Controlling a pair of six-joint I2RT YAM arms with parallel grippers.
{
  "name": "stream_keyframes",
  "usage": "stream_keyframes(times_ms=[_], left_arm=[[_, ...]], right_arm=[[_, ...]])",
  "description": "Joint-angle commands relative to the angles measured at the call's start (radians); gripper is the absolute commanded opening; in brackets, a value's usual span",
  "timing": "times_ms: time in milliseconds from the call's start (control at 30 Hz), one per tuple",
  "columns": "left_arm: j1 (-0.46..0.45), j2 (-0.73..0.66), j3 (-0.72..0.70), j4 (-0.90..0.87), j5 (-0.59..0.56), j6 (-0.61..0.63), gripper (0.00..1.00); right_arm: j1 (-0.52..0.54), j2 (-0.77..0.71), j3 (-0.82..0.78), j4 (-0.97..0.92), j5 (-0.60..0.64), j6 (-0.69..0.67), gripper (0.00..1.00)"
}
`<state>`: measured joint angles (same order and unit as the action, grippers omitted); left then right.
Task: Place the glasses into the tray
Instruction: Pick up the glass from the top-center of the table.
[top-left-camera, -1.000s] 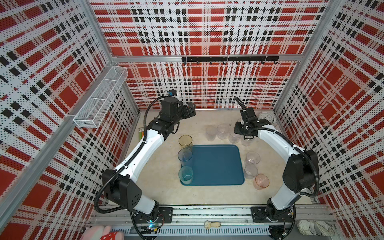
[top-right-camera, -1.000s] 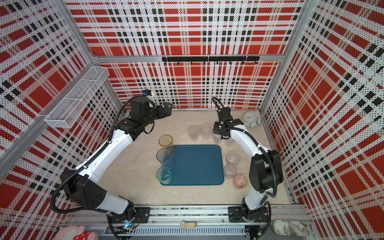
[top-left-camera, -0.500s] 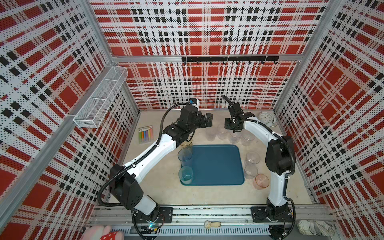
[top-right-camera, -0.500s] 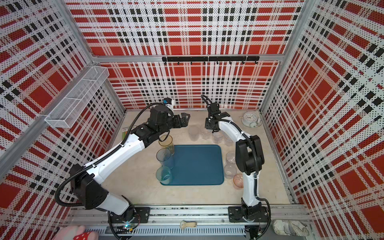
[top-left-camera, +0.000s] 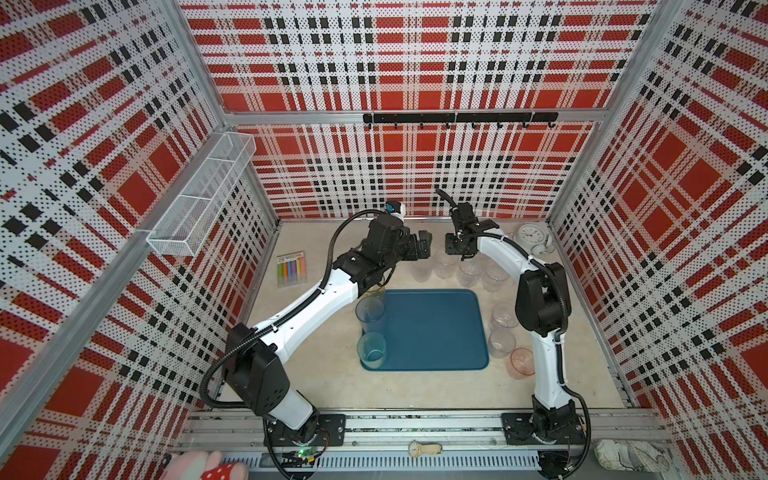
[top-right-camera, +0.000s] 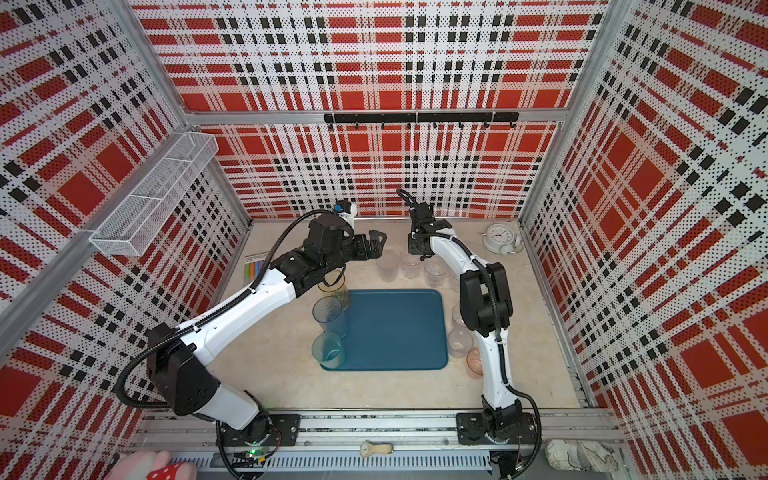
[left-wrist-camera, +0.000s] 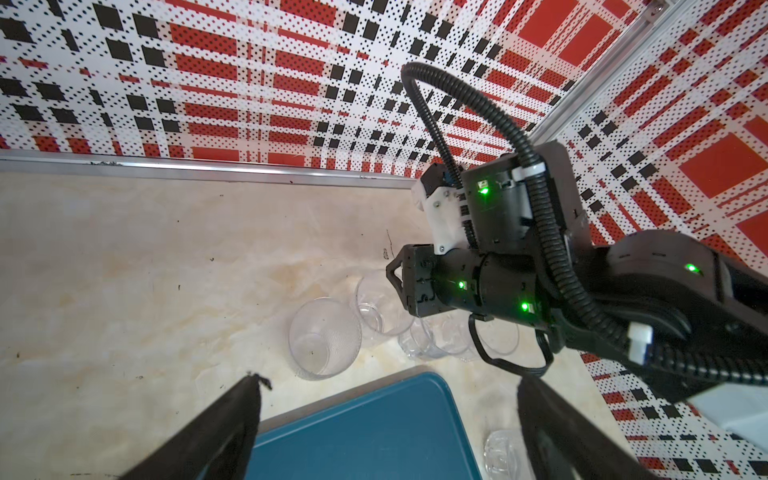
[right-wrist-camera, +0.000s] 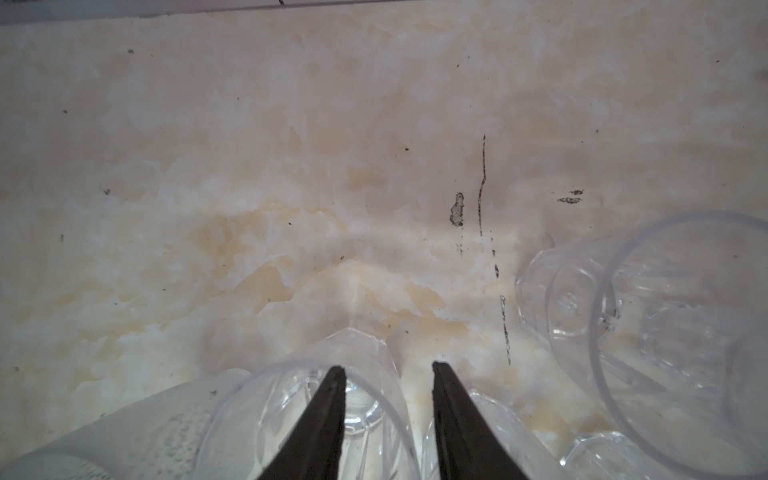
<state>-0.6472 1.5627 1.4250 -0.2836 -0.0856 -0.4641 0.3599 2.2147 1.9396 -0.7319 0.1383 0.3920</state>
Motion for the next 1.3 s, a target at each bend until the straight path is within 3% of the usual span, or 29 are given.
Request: stream_keyframes(times_ms=[0, 667, 1267], left_arm=[[-0.004, -0.002, -0.006, 0.018, 0.008, -0.004, 0.98], [-0.003, -0.004, -0.021, 0.027, 0.016, -0.024, 0.98], [-0.004, -0.022, -0.037, 0.044, -0.001, -0.031, 0.98]], right_arm=[[0.004, 0.024, 0.008, -0.028, 0.001, -0.026, 0.37], [0.004, -0.019, -0.053, -0.024, -0.016, -0.05, 0.17], [0.005, -0.162, -0.02, -0.1, 0.059, -0.047, 0.08]])
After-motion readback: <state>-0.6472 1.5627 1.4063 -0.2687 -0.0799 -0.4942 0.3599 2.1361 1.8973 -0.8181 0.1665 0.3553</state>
